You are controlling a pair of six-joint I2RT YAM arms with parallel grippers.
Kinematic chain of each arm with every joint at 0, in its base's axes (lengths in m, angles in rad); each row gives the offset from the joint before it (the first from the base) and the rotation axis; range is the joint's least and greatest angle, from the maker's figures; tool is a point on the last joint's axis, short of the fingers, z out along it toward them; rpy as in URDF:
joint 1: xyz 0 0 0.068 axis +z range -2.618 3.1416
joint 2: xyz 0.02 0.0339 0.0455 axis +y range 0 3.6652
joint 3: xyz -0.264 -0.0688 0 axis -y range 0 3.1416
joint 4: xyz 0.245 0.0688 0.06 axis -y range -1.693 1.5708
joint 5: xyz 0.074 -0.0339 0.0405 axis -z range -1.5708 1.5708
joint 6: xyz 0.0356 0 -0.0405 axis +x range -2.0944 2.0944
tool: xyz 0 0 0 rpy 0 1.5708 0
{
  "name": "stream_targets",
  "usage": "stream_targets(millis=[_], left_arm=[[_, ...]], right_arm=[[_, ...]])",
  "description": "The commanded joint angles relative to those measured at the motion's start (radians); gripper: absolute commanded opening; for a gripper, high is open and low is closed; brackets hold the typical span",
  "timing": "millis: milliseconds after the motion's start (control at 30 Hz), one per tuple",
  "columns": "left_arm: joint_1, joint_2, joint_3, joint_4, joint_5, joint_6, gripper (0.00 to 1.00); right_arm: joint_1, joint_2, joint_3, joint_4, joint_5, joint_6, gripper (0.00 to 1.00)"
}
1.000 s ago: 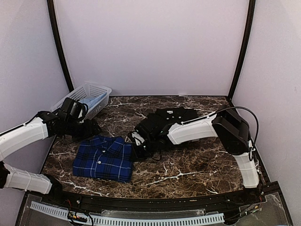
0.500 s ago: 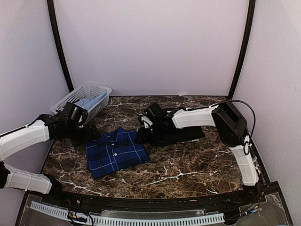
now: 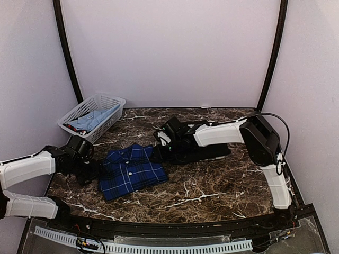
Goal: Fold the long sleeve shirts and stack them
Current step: Adjust the square-folded shirt at the center of the board, then pick up the square-folded shirt from the center of the board.
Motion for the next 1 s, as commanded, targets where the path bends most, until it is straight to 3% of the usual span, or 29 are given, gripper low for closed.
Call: stream_targets(millis=[0, 200, 400, 967], left_arm=[[0.005, -0.043, -0.048, 0.042, 0.056, -0.052, 0.87], [0.005, -0.031, -0.078, 0.035, 0.020, -0.059, 0.85], [0.005, -0.009, -0.119, 0.137, 0.063, -0.046, 0.79], [0.005, 0.050, -0.140, 0.221, 0.186, -0.064, 0.28]], right_arm=[[0.005, -0.004, -0.015, -0.087, 0.094, -0.013, 0.57], [0.034, 0.012, 0.023, -0.126, 0.145, -0.031, 0.57], [0.057, 0.028, 0.037, -0.138, 0.177, -0.030, 0.56], [0.112, 0.085, 0.100, -0.145, 0.148, -0.012, 0.48]])
